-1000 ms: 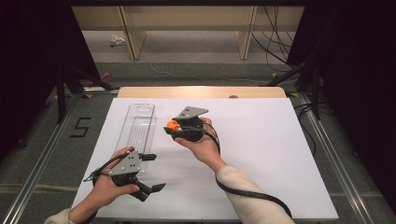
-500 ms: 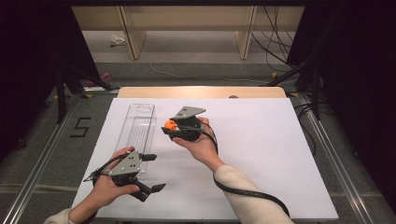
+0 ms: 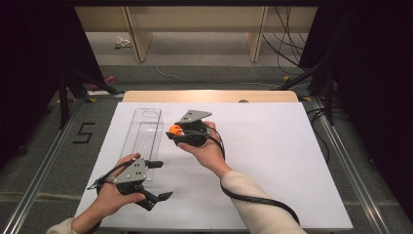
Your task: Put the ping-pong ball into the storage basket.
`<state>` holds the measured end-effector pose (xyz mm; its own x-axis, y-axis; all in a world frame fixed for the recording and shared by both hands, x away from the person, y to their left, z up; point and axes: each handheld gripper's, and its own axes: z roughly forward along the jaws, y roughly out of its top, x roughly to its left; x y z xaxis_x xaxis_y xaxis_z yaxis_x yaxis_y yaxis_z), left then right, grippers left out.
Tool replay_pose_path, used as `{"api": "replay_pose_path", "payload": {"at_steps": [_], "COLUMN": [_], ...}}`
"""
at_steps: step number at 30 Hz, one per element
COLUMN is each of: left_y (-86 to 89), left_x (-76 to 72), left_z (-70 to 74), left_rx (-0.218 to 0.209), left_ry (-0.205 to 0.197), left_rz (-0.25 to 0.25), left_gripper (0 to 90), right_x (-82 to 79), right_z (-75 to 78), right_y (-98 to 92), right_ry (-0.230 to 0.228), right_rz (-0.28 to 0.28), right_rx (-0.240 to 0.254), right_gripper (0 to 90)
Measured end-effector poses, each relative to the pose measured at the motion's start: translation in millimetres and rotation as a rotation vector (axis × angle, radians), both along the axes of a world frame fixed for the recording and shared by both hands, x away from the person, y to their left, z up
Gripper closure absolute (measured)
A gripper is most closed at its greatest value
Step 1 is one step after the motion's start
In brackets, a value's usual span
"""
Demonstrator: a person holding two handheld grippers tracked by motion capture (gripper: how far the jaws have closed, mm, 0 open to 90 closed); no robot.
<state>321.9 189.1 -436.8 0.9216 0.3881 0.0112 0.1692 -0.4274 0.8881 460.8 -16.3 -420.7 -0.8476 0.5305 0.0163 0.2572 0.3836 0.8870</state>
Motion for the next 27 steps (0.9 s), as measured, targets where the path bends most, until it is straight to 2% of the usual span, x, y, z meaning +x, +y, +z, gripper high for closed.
{"api": "replay_pose_path", "payload": {"at_steps": [27], "left_y": [0.1], "left_x": [0.0], "left_z": [0.2], "left_rx": [0.002], "left_ry": [-0.001], "left_rz": [-0.004], "left_gripper": [3.0], "right_x": [2.6], "right_z": [3.1], "right_y": [8.0], "right_ry": [-0.001], "right_rz": [0.011], "right_rx": [-0.001], "right_gripper": [51.6]}}
